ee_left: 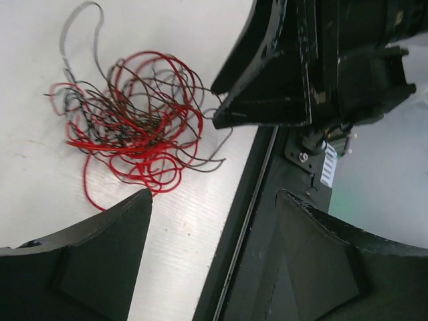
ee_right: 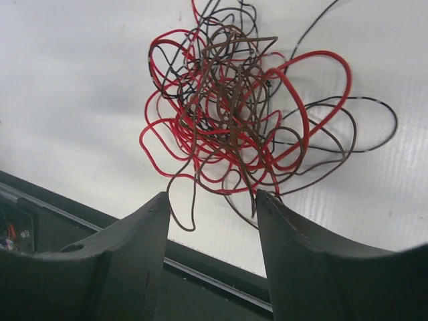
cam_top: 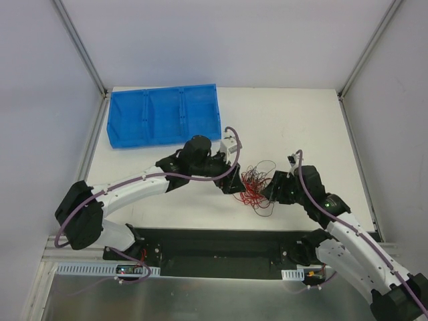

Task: Untangle the cables

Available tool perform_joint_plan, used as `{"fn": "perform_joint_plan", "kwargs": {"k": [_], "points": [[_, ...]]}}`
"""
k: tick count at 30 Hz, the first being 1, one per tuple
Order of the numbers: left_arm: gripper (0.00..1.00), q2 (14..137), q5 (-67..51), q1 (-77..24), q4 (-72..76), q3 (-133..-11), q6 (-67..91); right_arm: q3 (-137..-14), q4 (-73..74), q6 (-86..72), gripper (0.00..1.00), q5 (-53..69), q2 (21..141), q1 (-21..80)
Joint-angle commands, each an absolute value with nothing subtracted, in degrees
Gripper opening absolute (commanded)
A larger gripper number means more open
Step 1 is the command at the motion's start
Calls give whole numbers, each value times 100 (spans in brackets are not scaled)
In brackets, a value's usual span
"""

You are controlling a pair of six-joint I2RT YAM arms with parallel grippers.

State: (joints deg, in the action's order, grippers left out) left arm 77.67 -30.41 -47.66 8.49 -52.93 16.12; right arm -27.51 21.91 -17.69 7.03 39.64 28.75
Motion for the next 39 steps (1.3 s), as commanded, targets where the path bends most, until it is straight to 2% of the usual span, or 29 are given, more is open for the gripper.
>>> {"fn": "perform_joint_plan", "kwargs": {"k": [1, 5, 6, 9, 13, 18, 22, 25, 30, 33, 35, 36, 39], "points": [[72, 8094, -3252, -5044, 431, -5756, 1327, -3138, 3102, -1643, 57, 37, 3885, 2857], [71, 8104, -3208, -5071, 168, -5897, 1152, -3260, 2857, -1784, 58, 35, 3954, 2541], [71, 8060, -3156, -5071, 150, -5889, 1099, -3356, 2796, -1836, 61, -139, 4051, 2436], [71, 7954, -2980, -5071, 97, -5897, 985, -3629, 2427, -2029, 63, 217, 4446, 2032], [72, 7866, -2804, -5063, 26, -5897, 932, -3937, 1873, -2722, 82, 422, 5122, 1811], [73, 7665, -2620, -5062, -130, -5933, 730, -4333, 1530, -3768, 82, 518, 6273, 1793], [73, 7488, -2382, -5063, -176, -5915, 536, -4166, 704, -4780, 75, 204, 6828, 1960], [74, 7427, -2347, -5054, -185, -5906, 492, -4271, 546, -5000, 70, -350, 7188, 2074], [74, 7444, -2478, -5054, -185, -5959, 554, -4333, 27, -5352, 62, -571, 7917, 2083], [74, 7401, -2496, -5054, -185, -5959, 554, -4412, -350, -5440, 62, -694, 8383, 2083], [74, 7374, -2444, -5054, -193, -5950, 527, -4499, -535, -5336, 52, -747, 8595, 2066], [74, 7357, -2426, -5054, -185, -5941, 510, -4561, -571, -5257, 44, -738, 8657, 2039], [74, 7348, -2356, -5045, -193, -5933, 475, -4737, -580, -4949, 7, -511, 8588, 1925]]}}
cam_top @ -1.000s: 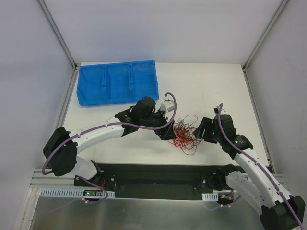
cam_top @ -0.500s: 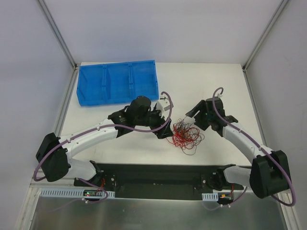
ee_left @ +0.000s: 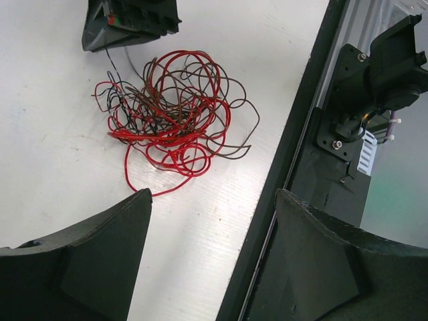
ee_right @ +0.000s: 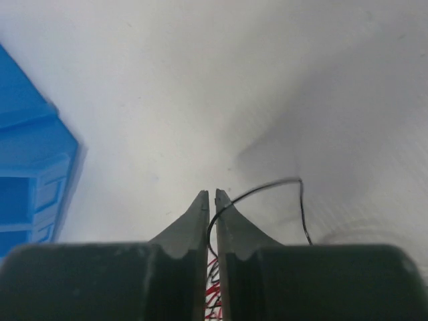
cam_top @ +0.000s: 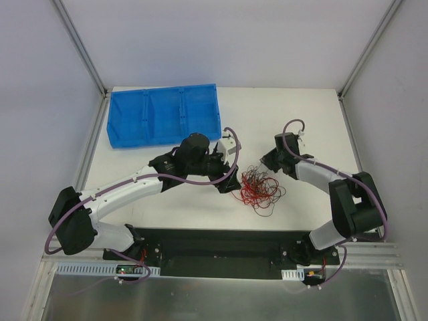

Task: Untangle the cables

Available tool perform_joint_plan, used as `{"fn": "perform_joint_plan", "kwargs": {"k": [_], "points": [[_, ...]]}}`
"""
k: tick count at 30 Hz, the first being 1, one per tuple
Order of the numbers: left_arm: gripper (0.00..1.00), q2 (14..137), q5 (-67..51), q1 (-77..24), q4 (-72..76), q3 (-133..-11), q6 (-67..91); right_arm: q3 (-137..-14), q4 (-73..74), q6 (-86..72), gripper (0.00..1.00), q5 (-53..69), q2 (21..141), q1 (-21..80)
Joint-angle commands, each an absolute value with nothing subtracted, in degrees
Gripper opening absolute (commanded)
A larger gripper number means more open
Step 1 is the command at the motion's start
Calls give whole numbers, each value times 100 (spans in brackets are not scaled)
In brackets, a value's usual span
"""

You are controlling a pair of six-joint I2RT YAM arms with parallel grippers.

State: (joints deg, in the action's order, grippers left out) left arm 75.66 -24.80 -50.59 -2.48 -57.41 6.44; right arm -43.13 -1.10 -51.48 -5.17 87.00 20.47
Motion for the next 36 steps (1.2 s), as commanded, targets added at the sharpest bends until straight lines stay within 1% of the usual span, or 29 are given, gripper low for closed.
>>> {"fn": "perform_joint_plan", "kwargs": {"k": [1, 5, 6, 8, 12, 17, 19, 21, 24, 26, 28, 31, 33, 36], "points": [[74, 7348, -2329, -5045, -193, -5924, 457, -4755, -554, -4809, 1, -423, 8413, 1881], [74, 7348, -2259, -5045, -211, -5924, 431, -5070, 260, -4080, 1, -588, 7184, 1854], [74, 7348, -2259, -5045, -202, -5933, 448, -5237, 472, -3913, 0, -632, 6746, 1854], [74, 7330, -2259, -5045, -211, -5933, 483, -5684, 903, -3614, 0, -511, 6295, 1828], [74, 7286, -2171, -5045, -211, -5915, 527, -7098, 2020, -3147, 0, -124, 5942, 1802], [74, 7269, -2057, -5054, -202, -5897, 536, -8312, 2469, -2708, 0, 325, 5757, 1802], [74, 7277, -2004, -5045, -185, -5880, 519, -8603, 2575, -2480, 0, 369, 5783, 1802], [74, 7286, -1960, -5054, -184, -5871, 510, -8343, 2558, -2417, 0, 299, 5722, 1810], [74, 7295, -1942, -5045, -167, -5862, 501, -7308, 2339, -2373, 0, 159, 5512, 1802], [74, 7269, -1925, -5054, -167, -5862, 484, -6700, 2189, -2338, 0, -217, 5441, 1776], [74, 7225, -1899, -5054, -158, -5854, 466, -6635, 2249, -2128, 0, -351, 5519, 1758], [74, 7155, -1846, -5054, -141, -5827, 448, -7555, 2679, -1584, 0, -290, 5809, 1731], [74, 7111, -1828, -5054, -123, -5818, 439, -8669, 3153, -1162, 0, -290, 6098, 1731], [74, 7058, -1758, -5045, -114, -5792, 404, -11286, 4127, -722, 0, -465, 6748, 1723]]}}
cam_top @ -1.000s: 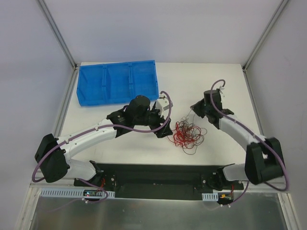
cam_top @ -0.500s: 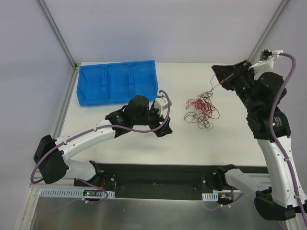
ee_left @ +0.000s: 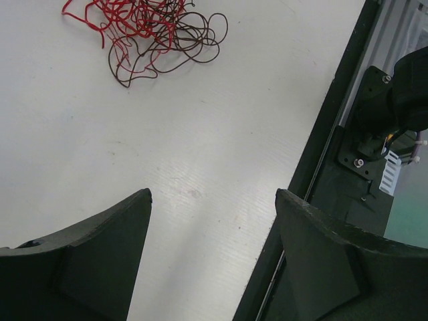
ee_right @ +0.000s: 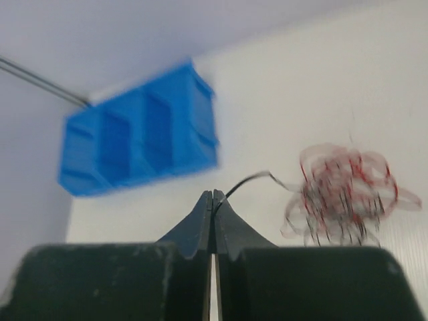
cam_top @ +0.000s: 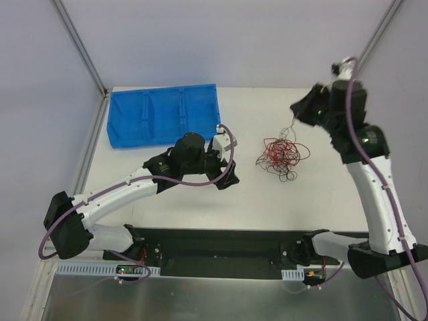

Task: Untangle the cables

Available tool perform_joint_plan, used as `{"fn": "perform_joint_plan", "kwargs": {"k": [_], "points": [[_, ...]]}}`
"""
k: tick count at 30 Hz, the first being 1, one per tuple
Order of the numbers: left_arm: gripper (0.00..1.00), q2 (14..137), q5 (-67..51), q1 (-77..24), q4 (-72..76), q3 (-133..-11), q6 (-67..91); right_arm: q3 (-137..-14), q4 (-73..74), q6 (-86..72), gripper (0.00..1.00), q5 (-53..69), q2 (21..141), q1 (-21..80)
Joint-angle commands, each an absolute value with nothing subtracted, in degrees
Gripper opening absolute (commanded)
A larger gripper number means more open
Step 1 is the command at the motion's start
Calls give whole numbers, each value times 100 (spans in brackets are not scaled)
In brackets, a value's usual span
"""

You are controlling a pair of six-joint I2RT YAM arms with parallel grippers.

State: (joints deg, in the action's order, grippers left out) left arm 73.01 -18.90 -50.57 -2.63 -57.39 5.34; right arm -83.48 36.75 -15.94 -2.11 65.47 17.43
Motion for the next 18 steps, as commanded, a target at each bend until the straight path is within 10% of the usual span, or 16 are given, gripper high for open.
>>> {"fn": "perform_joint_plan", "kwargs": {"k": [1, 5, 18], "points": [[75, 7040, -1732, -5045, -106, -5775, 396, -12147, 4348, -625, 0, -475, 7002, 1714], [75, 6979, -1644, -5045, -97, -5766, 360, -13851, 4431, -554, 0, -317, 7541, 1714], [83, 6487, -2449, -4896, 148, -5721, 307, -10409, 2963, -966, 1, 543, 6390, 1731]]}}
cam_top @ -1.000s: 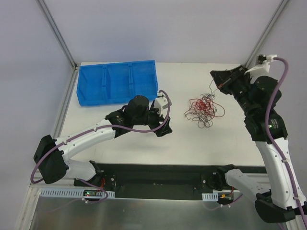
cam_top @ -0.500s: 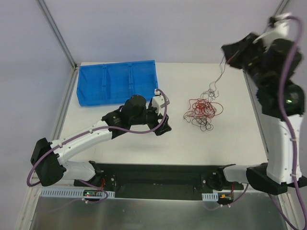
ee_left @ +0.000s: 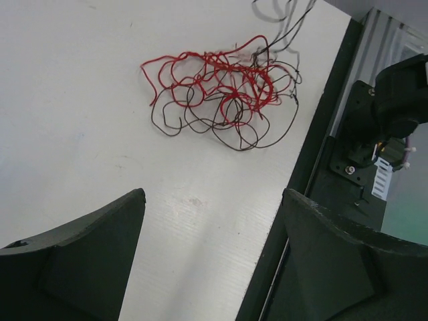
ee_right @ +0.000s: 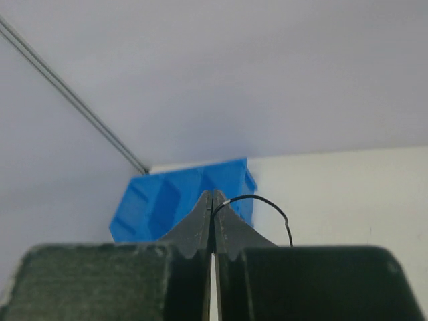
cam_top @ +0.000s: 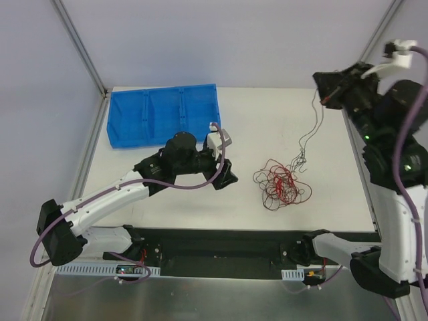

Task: Untangle the cables

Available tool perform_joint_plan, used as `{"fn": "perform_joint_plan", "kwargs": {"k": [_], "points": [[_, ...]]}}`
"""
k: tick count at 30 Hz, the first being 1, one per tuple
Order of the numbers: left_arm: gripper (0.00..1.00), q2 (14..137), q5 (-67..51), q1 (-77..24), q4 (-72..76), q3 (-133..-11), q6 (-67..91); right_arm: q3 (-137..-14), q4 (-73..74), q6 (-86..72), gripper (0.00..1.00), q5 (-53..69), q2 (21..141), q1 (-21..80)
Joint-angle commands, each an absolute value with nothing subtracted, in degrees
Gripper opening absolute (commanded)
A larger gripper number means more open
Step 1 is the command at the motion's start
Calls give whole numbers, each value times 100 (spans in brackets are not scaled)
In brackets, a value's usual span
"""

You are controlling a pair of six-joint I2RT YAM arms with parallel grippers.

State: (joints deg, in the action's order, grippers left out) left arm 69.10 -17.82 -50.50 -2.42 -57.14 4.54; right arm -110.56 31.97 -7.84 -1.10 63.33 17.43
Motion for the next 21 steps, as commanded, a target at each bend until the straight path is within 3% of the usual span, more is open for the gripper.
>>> {"fn": "perform_joint_plan", "kwargs": {"k": [1, 3, 4, 10, 21], "points": [[87, 6382, -2713, -4826, 228, -5739, 377, -10102, 2884, -1036, 0, 675, 6268, 1723], [98, 6180, -3110, -4781, 587, -5678, 509, -9390, 2682, -1168, 1, 939, 6022, 1740], [99, 6109, -3129, -4781, 789, -5634, 588, -9074, 2550, -1256, 0, 1080, 5881, 1740], [99, 6301, -2936, -4781, 1765, -5809, 1361, -7789, 2066, -1783, 0, 1669, 5318, 1863], [99, 8225, -3278, -4983, 3682, -6828, 2637, -6593, 1134, -2970, 1, 2417, 4712, 1960]]}}
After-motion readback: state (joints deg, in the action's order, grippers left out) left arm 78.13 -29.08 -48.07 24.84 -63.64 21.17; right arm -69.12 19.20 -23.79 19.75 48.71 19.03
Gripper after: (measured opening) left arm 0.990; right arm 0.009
